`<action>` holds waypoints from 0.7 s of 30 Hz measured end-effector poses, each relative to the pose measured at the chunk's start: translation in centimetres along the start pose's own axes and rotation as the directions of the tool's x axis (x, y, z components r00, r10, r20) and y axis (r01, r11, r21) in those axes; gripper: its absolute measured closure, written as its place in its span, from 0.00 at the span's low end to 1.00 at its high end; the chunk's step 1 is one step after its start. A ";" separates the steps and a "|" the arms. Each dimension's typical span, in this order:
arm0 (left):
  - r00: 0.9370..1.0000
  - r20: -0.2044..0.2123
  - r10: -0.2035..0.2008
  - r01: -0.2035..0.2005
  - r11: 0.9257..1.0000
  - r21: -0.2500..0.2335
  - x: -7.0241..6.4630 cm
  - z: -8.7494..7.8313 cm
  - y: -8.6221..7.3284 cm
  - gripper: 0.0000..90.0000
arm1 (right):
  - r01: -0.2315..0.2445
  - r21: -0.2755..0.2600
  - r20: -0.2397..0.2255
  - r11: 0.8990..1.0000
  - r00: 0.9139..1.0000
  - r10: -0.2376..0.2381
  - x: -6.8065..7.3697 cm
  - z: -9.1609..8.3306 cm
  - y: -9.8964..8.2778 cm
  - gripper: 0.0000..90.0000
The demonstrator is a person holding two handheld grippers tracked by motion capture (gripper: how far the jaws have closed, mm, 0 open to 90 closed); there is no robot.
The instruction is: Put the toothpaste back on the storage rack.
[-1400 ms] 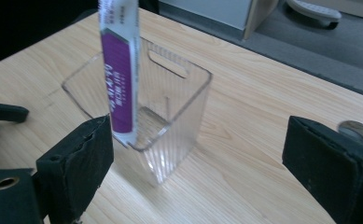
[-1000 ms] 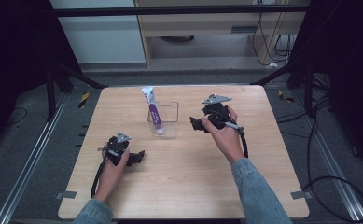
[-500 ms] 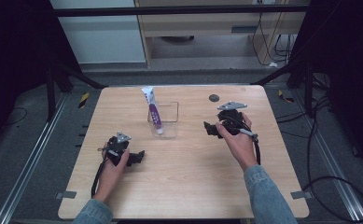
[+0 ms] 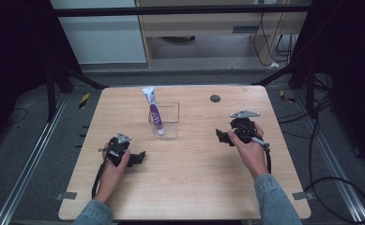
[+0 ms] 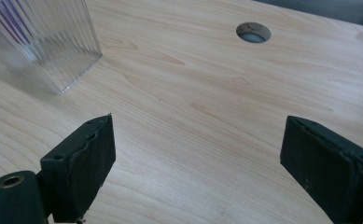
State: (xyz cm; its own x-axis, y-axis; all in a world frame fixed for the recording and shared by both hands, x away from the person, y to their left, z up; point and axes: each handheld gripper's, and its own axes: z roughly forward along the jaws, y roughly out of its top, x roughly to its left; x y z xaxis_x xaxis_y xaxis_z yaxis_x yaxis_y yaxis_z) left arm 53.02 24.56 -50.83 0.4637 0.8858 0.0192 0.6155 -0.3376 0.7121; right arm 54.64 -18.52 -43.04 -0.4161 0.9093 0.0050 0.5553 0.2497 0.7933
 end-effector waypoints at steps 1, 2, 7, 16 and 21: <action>1.000 0.000 0.000 0.000 1.000 0.000 0.0 0.0 0.0 0.00 | -0.002 0.003 0.001 1.000 1.000 0.002 -0.1 0.0 -0.2 0.12; 1.000 0.000 0.000 0.000 1.000 0.000 0.0 0.0 0.0 0.00 | -0.003 0.006 0.002 1.000 1.000 0.003 -0.3 0.0 -0.4 0.12; 1.000 0.000 0.000 0.000 1.000 0.000 0.0 0.0 0.0 0.00 | -0.019 0.020 0.011 1.000 1.000 0.018 -0.8 0.2 -1.4 0.12; 1.000 -0.001 -0.001 0.001 1.000 0.000 0.0 0.0 0.0 0.00 | -0.035 0.061 0.020 0.998 0.999 0.033 -1.6 1.0 -3.5 0.12; 1.000 -0.001 -0.001 0.001 1.000 0.000 0.0 0.0 0.0 0.00 | -0.047 0.078 0.032 0.996 0.999 0.044 -1.9 1.3 -4.5 0.13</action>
State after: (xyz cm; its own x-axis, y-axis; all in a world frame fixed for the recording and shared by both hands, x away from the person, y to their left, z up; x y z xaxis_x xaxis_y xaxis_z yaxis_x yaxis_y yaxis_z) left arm 53.01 24.55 -50.83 0.4628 0.8863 0.0192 0.6157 -0.3369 0.7123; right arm 53.90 -20.96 -47.38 -0.3681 0.9296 0.0207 0.6287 0.2324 0.7421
